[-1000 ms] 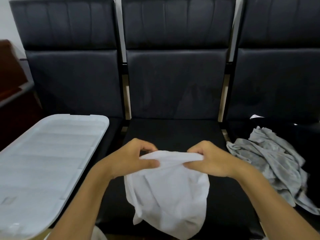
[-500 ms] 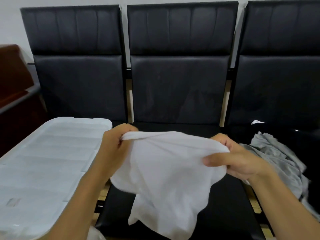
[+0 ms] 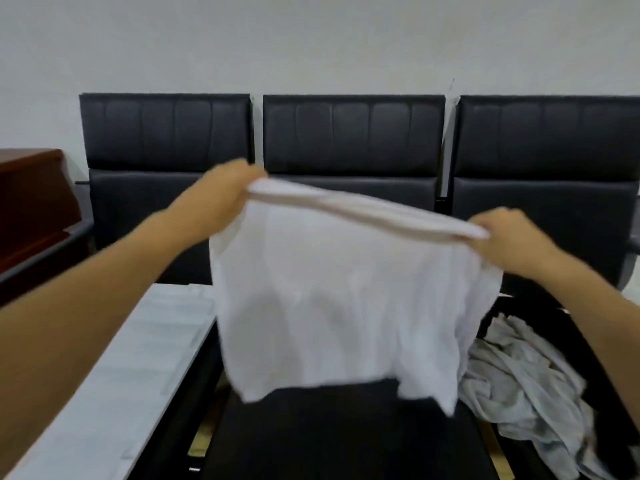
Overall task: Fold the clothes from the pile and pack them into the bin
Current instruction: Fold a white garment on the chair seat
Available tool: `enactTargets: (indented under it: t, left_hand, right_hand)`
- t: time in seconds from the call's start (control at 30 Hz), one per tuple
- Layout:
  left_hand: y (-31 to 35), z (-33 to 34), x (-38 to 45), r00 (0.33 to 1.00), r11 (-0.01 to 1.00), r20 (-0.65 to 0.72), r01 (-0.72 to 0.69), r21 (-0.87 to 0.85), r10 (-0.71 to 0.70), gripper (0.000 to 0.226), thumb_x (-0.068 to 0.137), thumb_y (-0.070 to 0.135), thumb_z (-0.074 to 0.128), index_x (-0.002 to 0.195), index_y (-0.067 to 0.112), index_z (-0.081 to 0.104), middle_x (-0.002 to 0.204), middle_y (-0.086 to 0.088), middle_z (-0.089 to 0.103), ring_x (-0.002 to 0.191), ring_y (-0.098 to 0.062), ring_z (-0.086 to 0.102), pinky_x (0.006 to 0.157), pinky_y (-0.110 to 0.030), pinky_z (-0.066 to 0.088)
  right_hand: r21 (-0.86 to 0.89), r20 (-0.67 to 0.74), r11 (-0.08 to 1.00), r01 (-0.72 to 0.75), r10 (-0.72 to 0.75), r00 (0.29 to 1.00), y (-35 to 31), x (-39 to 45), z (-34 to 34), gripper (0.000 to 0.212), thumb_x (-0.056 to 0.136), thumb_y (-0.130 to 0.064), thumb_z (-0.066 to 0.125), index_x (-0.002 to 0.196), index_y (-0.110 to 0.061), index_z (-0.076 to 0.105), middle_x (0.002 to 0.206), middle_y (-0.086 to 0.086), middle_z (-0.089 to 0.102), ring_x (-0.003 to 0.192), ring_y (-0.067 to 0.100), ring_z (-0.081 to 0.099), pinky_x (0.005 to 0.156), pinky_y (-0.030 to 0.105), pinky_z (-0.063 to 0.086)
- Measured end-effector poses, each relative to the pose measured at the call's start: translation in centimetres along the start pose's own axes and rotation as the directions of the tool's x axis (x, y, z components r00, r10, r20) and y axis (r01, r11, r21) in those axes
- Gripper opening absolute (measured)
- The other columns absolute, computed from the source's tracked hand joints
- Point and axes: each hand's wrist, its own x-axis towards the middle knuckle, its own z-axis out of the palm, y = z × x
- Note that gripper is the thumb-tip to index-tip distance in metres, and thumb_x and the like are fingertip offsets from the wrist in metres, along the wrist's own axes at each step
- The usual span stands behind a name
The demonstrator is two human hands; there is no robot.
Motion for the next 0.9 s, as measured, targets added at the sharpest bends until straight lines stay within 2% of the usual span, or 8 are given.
enactTargets:
  t: [0.13, 0.3, 0.43, 0.57, 0.67, 0.8, 0.87, 0.9]
  left_hand:
    - [1.8, -4.2, 3.2, 0.984, 0.993, -0.167, 0.043, -0.113, -0.062, 0.036, 0.087, -0.013, 0.038, 0.107, 0.006, 0.06, 0.097, -0.01, 0.059, 0.088, -0.025, 0.054, 0.073, -0.034, 0.04]
    - [1.3, -1.1, -3.9, 0.991, 0.993, -0.074, -0.112, -0.044, 0.108, 0.036, 0.079, -0.011, 0.047, 0.096, 0.009, 0.071, 0.09, -0.01, 0.066, 0.081, -0.027, 0.054, 0.073, -0.043, 0.047]
    - [-0.8, 7.4, -14.9, 0.96, 0.995, 0.282, -0.032, 0.094, 0.005, 0.056, 0.069, -0.006, 0.064, 0.101, 0.039, 0.067, 0.098, 0.002, 0.071, 0.089, -0.031, 0.067, 0.072, -0.041, 0.047]
    - [0.1, 13.2, -24.0, 0.535, 0.966, 0.805, 0.098, 0.241, -0.255, 0.031, 0.099, 0.029, 0.045, 0.127, 0.036, 0.056, 0.142, 0.012, 0.046, 0.131, -0.016, 0.046, 0.105, -0.03, 0.034]
    - [1.3, 14.9, -25.1, 0.325, 0.96, 0.915, 0.22, 0.174, -0.24, 0.034, 0.101, 0.036, 0.046, 0.136, 0.033, 0.048, 0.144, 0.006, 0.042, 0.131, -0.014, 0.045, 0.107, -0.027, 0.038]
    - [3.0, 17.3, -23.1, 0.272, 0.966, 0.943, 0.223, 0.133, -0.193, 0.035, 0.102, 0.04, 0.044, 0.137, 0.033, 0.042, 0.137, 0.003, 0.047, 0.122, -0.018, 0.051, 0.1, -0.03, 0.044]
    - [3.5, 19.1, -21.8, 0.296, 0.967, 0.933, 0.206, 0.149, -0.207, 0.023, 0.101, 0.045, 0.043, 0.108, 0.026, 0.054, 0.11, 0.006, 0.055, 0.107, -0.018, 0.057, 0.086, -0.03, 0.046]
    - [3.9, 19.5, -21.0, 0.295, 0.967, 0.929, 0.191, 0.17, -0.222, 0.032, 0.1, 0.049, 0.042, 0.089, 0.021, 0.052, 0.095, 0.006, 0.055, 0.097, -0.019, 0.059, 0.079, -0.03, 0.046]
  right_hand:
    - [-0.047, -0.233, 0.996, 0.072, -0.08, 0.969, -2.5, -0.1, -7.8, 0.021, 0.091, -0.032, 0.066, 0.072, -0.022, 0.067, 0.068, 0.008, 0.063, 0.066, 0.031, 0.061, 0.063, 0.039, 0.053]
    - [-0.368, 0.073, 0.93, -0.009, 0.038, 0.997, -3.9, -6.4, -7.1, 0.038, 0.084, -0.06, 0.06, 0.065, -0.027, 0.058, 0.07, -0.002, 0.064, 0.07, 0.024, 0.065, 0.071, 0.032, 0.053]
    - [-0.391, 0.375, 0.91, 0.138, 0.02, 0.927, -2.4, -12.9, 3.8, 0.026, 0.093, -0.049, 0.055, 0.11, -0.03, 0.062, 0.12, -0.002, 0.06, 0.115, 0.02, 0.057, 0.089, 0.03, 0.041]
    - [-0.32, 0.714, 0.92, 0.227, 0.077, 0.696, -1.4, -18.4, 13.8, 0.03, 0.099, -0.025, 0.05, 0.127, -0.017, 0.055, 0.131, 0.008, 0.054, 0.11, 0.026, 0.057, 0.081, 0.029, 0.04]
    - [-0.383, 0.877, 0.858, 0.342, 0.222, 0.425, -0.6, -19.5, 15.9, 0.037, 0.096, -0.016, 0.057, 0.131, -0.006, 0.049, 0.129, 0.012, 0.053, 0.109, 0.027, 0.059, 0.074, 0.027, 0.038]
    - [-0.331, 0.942, 0.914, 0.233, 0.308, 0.13, 1.2, -18.0, 14.7, 0.031, 0.092, -0.03, 0.066, 0.108, -0.003, 0.066, 0.082, 0.003, 0.057, 0.055, 0.005, 0.057, 0.048, 0.015, 0.04]
    - [-0.278, 0.95, 0.958, -0.067, 0.284, 0.126, 3.5, -16.2, 13.6, 0.04, 0.091, -0.051, 0.062, 0.104, -0.014, 0.068, 0.087, -0.001, 0.067, 0.064, 0.003, 0.064, 0.061, 0.015, 0.05]
    - [-0.246, 0.936, 0.951, -0.189, 0.284, 0.21, 4.8, -15.4, 13.1, 0.044, 0.091, -0.058, 0.059, 0.106, -0.017, 0.067, 0.093, -0.003, 0.069, 0.075, 0.007, 0.067, 0.069, 0.02, 0.053]
